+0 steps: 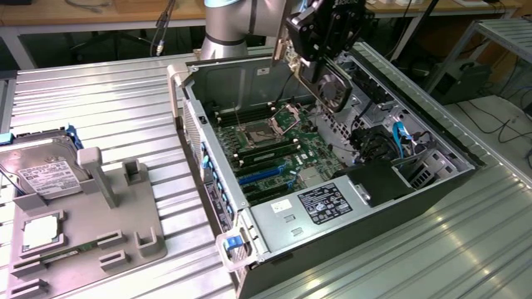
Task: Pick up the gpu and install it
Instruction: 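Insert the gpu into the slot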
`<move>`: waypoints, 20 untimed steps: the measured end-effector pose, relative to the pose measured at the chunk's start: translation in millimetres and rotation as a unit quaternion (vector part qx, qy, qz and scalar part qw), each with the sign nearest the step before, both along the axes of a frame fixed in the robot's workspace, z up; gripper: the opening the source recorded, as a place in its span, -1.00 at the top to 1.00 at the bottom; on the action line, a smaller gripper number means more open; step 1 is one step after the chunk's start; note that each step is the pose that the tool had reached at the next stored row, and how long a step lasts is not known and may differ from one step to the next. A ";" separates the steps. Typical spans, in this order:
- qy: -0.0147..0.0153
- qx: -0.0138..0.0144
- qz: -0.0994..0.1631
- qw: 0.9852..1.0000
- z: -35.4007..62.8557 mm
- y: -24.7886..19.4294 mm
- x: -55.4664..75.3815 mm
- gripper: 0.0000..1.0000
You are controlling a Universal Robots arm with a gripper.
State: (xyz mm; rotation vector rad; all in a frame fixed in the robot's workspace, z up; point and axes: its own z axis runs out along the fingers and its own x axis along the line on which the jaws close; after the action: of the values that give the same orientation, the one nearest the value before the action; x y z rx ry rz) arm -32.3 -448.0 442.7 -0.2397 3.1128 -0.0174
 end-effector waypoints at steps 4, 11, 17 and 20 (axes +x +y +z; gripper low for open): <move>0.000 0.000 0.024 1.000 0.0 0.0 0.0 0.44; 0.000 0.000 0.082 0.997 0.0 0.0 0.0 0.44; 0.000 0.000 0.121 0.993 0.0 0.0 0.0 0.44; 0.000 0.000 0.140 0.990 0.0 0.0 0.0 0.44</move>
State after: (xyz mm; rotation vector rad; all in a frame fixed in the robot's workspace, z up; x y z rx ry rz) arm -32.3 -448.0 442.7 -0.6722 3.0474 -0.0129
